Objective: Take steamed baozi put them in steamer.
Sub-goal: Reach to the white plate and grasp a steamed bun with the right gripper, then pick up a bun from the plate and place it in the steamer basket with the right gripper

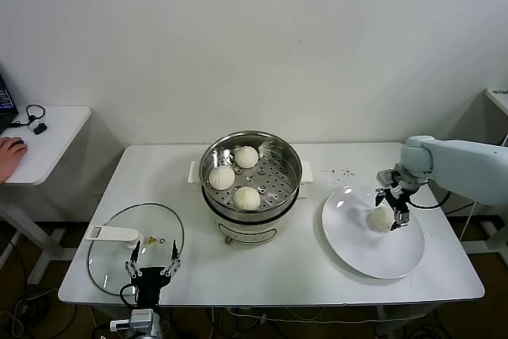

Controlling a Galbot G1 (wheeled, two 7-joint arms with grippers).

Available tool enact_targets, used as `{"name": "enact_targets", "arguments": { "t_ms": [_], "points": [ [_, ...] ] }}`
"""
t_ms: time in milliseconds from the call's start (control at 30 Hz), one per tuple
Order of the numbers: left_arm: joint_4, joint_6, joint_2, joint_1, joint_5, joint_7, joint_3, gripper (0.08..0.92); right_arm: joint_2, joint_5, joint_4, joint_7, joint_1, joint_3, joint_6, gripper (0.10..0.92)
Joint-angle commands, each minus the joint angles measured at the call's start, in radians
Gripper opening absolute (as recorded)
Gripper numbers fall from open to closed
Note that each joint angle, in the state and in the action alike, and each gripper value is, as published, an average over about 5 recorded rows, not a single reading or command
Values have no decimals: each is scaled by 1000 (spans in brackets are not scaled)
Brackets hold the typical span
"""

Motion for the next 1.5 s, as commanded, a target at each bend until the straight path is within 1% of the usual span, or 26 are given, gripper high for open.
{"name": "enact_targets", "arguments": {
  "t_ms": [33,133,233,300,467,600,700,900,1100,1233,1333,1500],
  "points": [
    [-1,-1,-49,1,1,-1,0,823,8,-21,-48,9,-42,42,7,823],
    [-2,-2,-49,1,1,-1,1,823,7,-21,-42,11,-41,48,5,822],
    [-2,-2,-49,1,2,-1,2,823,7,-24,-34,12,-41,51,2,804],
    [-2,-3,-49,1,2,-1,1,823,7,-26,-30,13,-40,51,-1,764],
    [-3,-2,-49,0,0,-1,-2,823,1,-30,-19,13,-31,49,-7,636],
    [-5,1,-49,-4,-1,0,-1,823,-9,-18,6,6,16,31,-8,577],
    [-6,4,-49,-8,0,2,2,823,-14,4,31,-4,83,4,-8,563],
    [-8,7,-49,-10,0,4,6,823,-9,89,113,-32,289,-96,-10,560],
    [-4,11,-49,-15,-4,5,4,823,28,214,256,-40,547,-287,-32,560],
    [-6,19,-49,-16,-1,9,13,823,72,361,339,-48,710,-380,-66,558],
    [-5,25,-49,-19,1,11,16,823,107,466,385,-53,789,-410,-89,554],
    [-4,28,-49,-20,16,12,19,823,155,539,416,-58,834,-393,-110,551]
  ]
}}
